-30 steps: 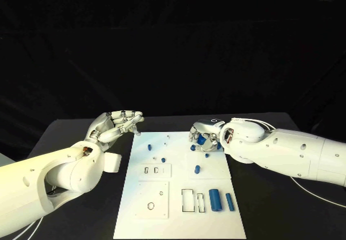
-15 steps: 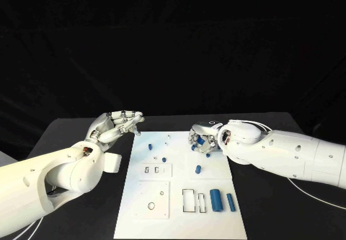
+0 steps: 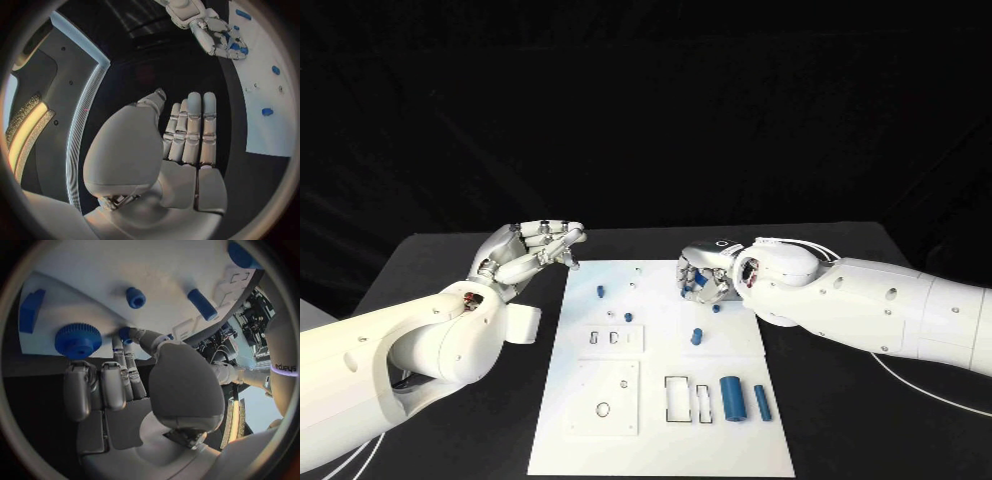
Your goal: Assemble the parts on the task board
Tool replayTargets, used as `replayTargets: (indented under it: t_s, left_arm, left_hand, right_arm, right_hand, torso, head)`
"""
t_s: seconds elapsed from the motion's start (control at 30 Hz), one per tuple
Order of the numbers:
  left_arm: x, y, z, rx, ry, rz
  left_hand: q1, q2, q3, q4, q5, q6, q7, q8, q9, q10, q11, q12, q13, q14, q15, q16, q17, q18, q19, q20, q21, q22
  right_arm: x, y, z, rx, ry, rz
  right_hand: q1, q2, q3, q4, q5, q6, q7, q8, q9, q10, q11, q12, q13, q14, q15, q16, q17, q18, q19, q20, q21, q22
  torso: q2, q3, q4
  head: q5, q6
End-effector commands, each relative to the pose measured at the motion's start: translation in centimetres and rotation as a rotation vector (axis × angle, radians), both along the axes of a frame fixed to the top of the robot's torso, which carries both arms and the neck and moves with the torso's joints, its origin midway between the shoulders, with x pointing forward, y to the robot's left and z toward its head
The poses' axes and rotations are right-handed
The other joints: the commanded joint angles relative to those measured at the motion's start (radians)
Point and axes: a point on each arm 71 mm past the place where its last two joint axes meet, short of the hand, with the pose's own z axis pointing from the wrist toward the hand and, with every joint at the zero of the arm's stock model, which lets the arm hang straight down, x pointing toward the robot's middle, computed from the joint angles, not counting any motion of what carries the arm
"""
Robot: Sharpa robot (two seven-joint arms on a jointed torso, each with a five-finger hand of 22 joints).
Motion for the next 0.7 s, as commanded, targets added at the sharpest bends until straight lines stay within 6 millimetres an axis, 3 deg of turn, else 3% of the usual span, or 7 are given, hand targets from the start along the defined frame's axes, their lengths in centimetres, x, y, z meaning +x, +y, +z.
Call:
replayTargets:
  t_s: [0.03, 0.6, 0.7]
  left_arm:
    - [0.0, -0.2, 0.2, -0.008, -0.007, -0.019]
    - [0.1, 0.0, 0.1, -0.010, -0.005, -0.014]
    - [0.1, -0.1, 0.1, -0.011, -0.005, -0.015]
  left_hand:
    - [-0.006, 0.001, 0.006, 0.001, 0.000, -0.002, -0.007, -0.004, 0.002, 0.004, -0.001, -0.004, 0.001, -0.005, 0.000, 0.006, 0.001, 0.019, -0.006, 0.000, 0.007, 0.001]
    - [-0.005, 0.003, 0.009, 0.000, 0.000, -0.003, -0.008, -0.005, 0.002, 0.003, -0.001, -0.005, 0.001, -0.006, 0.000, 0.008, 0.001, 0.019, -0.009, 0.001, 0.011, 0.004]
    - [-0.005, 0.003, 0.009, 0.000, 0.000, -0.003, -0.008, -0.005, 0.002, 0.003, -0.001, -0.005, 0.001, -0.006, 0.000, 0.008, 0.001, 0.019, -0.009, 0.001, 0.011, 0.004]
  right_arm:
    - [-0.1, -0.1, -0.3, -0.023, -0.012, -0.004]
    - [-0.6, 1.6, 1.6, 0.098, -0.181, -0.013]
    - [-0.4, 2.3, 1.8, 0.108, -0.201, -0.015]
  right_hand:
    - [0.017, 0.024, 0.011, -0.005, 0.007, 0.010, -0.002, 0.010, 0.008, 0.018, -0.008, 0.005, 0.006, 0.052, -0.008, 0.004, 0.000, -0.013, 0.008, -0.001, 0.007, 0.037]
    - [0.029, 0.032, 0.016, -0.023, 0.006, 0.023, -0.006, 0.030, 0.033, 0.049, -0.016, 0.007, 0.014, 0.051, -0.017, 0.011, 0.002, -0.019, 0.023, -0.004, 0.027, 0.072]
    - [0.030, 0.032, 0.017, -0.024, 0.006, 0.023, -0.006, 0.030, 0.034, 0.049, -0.016, 0.006, 0.014, 0.051, -0.017, 0.012, 0.004, -0.020, 0.025, -0.004, 0.029, 0.075]
  torso:
    - [0.001, 0.0004, -0.0008]
    - [0.003, -0.0015, -0.0015]
    - [0.005, -0.0013, 0.0010]
  head:
    - [0.002, 0.000]
    - [0.006, 0.013]
    - [0.007, 0.017]
